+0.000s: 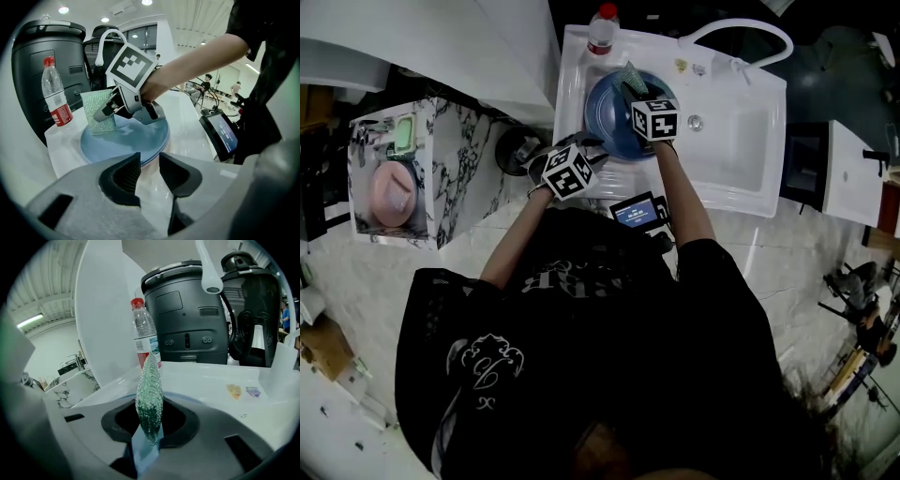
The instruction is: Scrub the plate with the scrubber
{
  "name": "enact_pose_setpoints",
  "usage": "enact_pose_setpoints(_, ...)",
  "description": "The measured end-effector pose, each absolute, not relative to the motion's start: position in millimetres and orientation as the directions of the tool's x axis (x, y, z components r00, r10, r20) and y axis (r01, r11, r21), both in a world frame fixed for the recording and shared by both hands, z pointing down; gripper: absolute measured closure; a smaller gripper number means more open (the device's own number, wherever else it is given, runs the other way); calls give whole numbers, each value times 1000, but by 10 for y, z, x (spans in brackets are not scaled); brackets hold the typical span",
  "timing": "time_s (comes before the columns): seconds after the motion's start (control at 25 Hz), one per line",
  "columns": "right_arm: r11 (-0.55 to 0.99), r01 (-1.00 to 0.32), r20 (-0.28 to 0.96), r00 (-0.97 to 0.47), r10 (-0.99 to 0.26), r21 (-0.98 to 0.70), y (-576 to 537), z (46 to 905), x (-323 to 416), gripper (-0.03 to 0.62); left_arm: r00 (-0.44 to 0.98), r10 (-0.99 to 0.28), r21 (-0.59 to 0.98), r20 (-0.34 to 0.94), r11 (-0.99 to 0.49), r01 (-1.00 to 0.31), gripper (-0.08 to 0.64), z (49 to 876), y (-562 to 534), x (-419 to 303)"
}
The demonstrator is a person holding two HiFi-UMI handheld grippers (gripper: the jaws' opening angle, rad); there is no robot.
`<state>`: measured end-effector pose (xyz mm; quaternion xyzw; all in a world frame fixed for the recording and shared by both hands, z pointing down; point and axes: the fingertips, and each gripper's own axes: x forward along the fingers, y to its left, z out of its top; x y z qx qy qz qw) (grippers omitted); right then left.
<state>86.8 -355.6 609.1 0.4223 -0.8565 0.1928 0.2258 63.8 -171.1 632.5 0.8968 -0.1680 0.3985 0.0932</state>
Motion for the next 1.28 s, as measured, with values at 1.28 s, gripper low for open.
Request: enact_pose_setpoints(1.28,722,-678,498,-677,-542,-136,-3243,5745,1200,503,621,-263,-94,739,-952,-291,430,6144,-1713,584)
